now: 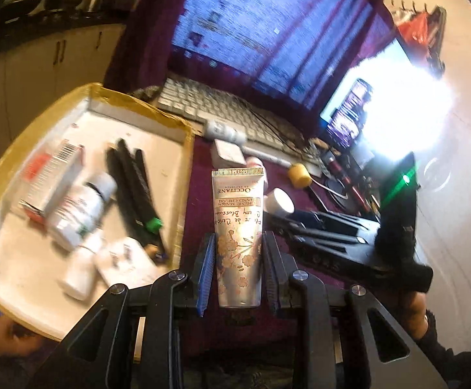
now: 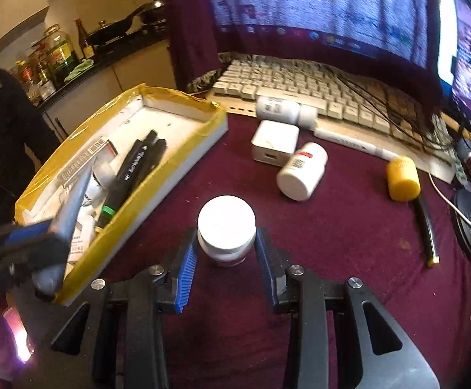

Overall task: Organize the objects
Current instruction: 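Carry hand-cream tube in left gripper while right gripper carries pill bottle toward tray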

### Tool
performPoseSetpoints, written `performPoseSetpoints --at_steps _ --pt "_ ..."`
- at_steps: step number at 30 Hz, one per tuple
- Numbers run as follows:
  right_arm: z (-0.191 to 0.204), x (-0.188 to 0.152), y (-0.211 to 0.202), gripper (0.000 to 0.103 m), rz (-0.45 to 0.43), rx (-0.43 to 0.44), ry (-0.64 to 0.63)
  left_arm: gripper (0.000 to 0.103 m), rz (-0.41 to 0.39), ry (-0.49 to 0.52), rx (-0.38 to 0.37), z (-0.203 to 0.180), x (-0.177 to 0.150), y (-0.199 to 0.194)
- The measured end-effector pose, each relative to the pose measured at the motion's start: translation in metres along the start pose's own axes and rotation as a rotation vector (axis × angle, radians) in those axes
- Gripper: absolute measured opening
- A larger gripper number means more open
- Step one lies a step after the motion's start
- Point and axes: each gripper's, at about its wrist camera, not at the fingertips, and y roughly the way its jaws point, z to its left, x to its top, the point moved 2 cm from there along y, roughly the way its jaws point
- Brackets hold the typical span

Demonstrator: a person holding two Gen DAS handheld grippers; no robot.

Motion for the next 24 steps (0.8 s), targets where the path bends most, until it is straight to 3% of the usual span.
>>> performPoseSetpoints --at_steps 6,11,17,24 --pt "0.004 0.0 0.013 0.033 0.036 -0.003 -0.011 0.024 -0.004 -0.039 0.02 0.02 0.006 -0.003" --pt "0.007 0.009 0.0 0.033 -0.007 0.029 -0.001 0.024 -0.014 -0.049 0.032 0.027 0.008 -0.006" --pt "0.027 0.027 -0.017 0.033 -0.062 0.152 -0.016 0.024 -0.032 -0.076 0.074 0.044 0.015 -0.013" --pt "0.058 0.039 -0.001 0.033 -0.051 0.195 -0.07 0.024 -0.001 -0.091 0.124 0.062 0.007 -0.008"
